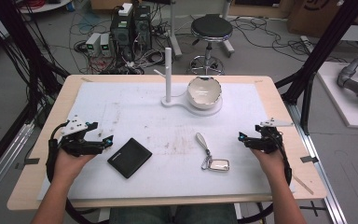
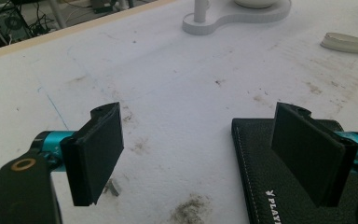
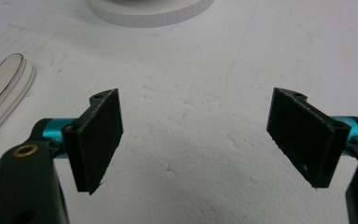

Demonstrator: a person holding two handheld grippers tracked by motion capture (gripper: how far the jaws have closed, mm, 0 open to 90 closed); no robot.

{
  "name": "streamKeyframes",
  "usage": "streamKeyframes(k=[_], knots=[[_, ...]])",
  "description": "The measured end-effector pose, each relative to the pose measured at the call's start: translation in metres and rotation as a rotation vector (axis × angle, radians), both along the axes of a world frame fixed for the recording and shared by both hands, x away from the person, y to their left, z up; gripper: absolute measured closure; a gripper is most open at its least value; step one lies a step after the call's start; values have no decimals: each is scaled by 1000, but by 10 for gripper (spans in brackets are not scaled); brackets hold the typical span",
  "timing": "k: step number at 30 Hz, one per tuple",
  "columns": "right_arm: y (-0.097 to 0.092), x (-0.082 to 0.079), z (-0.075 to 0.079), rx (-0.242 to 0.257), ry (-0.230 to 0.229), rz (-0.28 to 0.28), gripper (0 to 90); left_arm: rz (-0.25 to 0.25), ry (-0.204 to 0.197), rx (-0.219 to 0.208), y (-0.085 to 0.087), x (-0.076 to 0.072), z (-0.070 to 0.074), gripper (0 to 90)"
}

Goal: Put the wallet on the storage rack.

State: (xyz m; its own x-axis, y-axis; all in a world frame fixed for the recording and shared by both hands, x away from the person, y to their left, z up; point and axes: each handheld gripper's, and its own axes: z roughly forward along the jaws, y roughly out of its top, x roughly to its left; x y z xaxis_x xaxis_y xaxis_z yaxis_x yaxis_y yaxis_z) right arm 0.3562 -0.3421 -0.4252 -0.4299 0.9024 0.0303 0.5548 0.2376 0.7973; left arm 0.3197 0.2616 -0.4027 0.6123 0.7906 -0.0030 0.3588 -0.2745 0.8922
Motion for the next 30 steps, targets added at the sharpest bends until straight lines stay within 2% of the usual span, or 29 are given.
streamKeyframes(k=[20, 25, 30], knots=[[0, 0, 2, 7, -5, 2, 185, 3, 7, 8, 2, -1, 1, 172], [8, 2, 8, 16, -19, 22, 185, 4, 2, 10, 3, -5, 3, 172], [23, 6, 18, 34, -37, 60, 185, 4, -2, 6, 6, -10, 5, 172]])
